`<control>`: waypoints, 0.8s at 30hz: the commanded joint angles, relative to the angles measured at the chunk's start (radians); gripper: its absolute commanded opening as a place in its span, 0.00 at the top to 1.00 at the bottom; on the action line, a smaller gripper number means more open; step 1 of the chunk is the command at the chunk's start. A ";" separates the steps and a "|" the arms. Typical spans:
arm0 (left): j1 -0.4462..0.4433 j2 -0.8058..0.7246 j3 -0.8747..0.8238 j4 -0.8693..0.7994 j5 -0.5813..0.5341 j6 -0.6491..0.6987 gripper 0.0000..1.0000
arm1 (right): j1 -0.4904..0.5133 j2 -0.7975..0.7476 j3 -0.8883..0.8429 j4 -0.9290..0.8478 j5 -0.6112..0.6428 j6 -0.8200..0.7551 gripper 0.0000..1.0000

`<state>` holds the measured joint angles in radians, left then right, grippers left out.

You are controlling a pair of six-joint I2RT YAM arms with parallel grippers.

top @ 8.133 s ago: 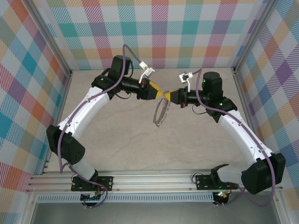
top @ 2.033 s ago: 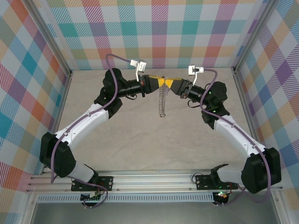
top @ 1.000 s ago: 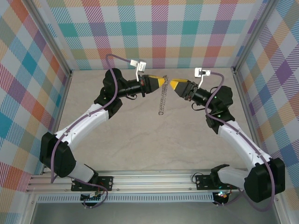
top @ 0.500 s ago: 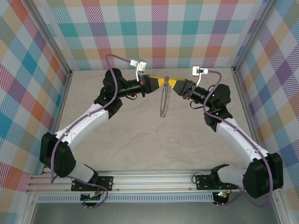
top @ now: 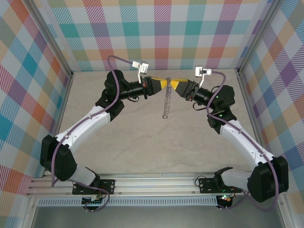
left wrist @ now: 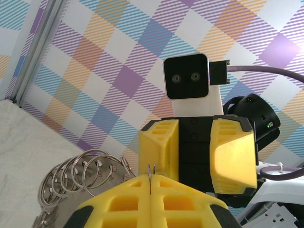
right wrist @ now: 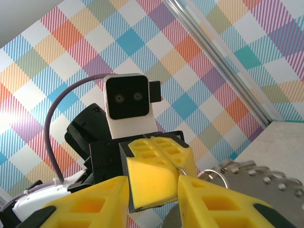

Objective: Put the keys on the keyring

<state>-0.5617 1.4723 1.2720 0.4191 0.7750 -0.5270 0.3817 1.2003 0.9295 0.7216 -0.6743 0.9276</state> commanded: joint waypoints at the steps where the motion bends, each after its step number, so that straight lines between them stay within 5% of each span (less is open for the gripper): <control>1: -0.007 -0.043 0.000 0.041 0.001 0.017 1.00 | 0.014 0.021 0.035 0.033 -0.021 -0.013 0.67; 24: -0.007 -0.065 -0.008 0.019 -0.002 0.036 1.00 | 0.005 -0.007 -0.020 0.010 0.025 -0.038 0.69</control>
<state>-0.5617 1.4620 1.2640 0.4084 0.7639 -0.5144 0.3923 1.2129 0.9218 0.7174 -0.6651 0.9100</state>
